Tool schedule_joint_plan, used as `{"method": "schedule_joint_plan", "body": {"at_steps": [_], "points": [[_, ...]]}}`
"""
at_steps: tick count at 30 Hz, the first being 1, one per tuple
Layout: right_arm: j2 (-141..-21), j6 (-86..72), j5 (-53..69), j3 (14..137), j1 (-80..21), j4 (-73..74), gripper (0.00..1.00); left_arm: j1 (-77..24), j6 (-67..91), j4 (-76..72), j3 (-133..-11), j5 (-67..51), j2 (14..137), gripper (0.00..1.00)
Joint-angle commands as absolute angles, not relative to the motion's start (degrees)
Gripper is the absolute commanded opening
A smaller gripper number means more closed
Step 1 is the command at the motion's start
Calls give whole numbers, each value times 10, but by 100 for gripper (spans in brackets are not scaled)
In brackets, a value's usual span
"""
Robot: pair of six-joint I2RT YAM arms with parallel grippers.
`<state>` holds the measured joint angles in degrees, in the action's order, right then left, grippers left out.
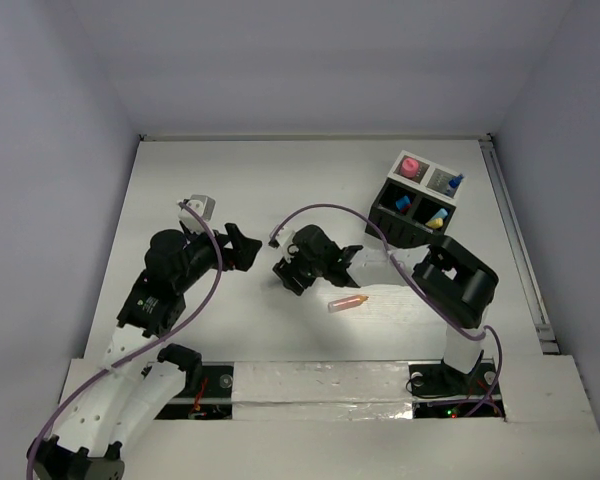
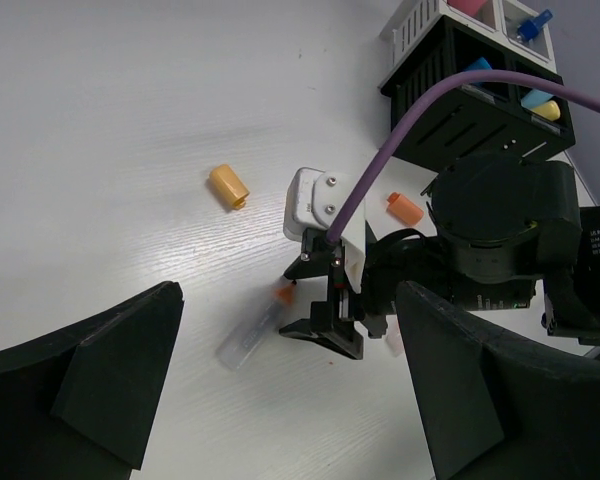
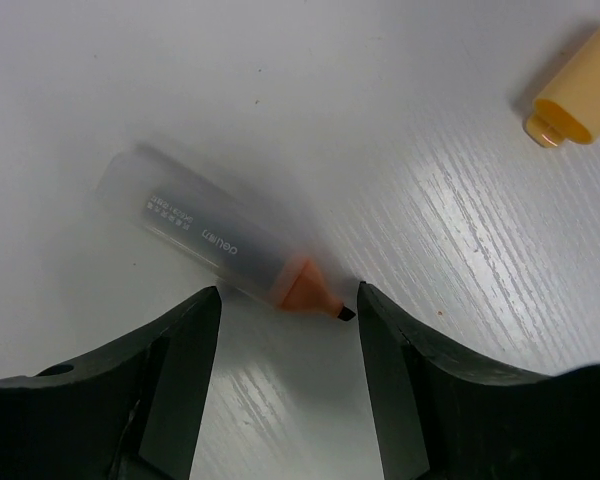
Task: Sort the stationery into containers
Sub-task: Pick up the pen from the center of the board.
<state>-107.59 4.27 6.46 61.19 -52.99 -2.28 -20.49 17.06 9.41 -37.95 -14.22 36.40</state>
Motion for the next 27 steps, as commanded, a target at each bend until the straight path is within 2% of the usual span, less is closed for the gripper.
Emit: {"method": "schedule_joint_plan", "body": {"at_steps": [1,2,4,5,10,11,12,15,17,20,27], "points": [[-1071,49,86,592,-536,-32,65,-201,181,85,-401,-132,366,84],[-1072,50,89,592,-536,-33,68,-201,181,86,-401,-132,366,84],[-1072,55,95,596,-536,-31,67,-201,181,87,-401,-134,367,84],[-1073,58,98,598,-536,-27,62,-201,182,86,-400,-136,367,84],[-1074,68,121,617,-536,-11,50,-201,181,83,-398,-147,361,83],[-1075,69,128,623,-536,14,44,-201,182,83,-397,-149,359,83],[-1077,69,134,629,-536,26,43,-201,181,83,-397,-149,359,83],[-1071,71,143,629,-536,45,49,-201,181,83,-396,-150,356,82],[-1063,72,150,629,-536,56,60,-201,181,81,-397,-153,357,82],[-1057,78,143,627,-536,45,69,-201,182,79,-396,-160,358,81],[-1097,83,143,671,-536,38,70,-196,182,84,-407,-149,354,80]]}}
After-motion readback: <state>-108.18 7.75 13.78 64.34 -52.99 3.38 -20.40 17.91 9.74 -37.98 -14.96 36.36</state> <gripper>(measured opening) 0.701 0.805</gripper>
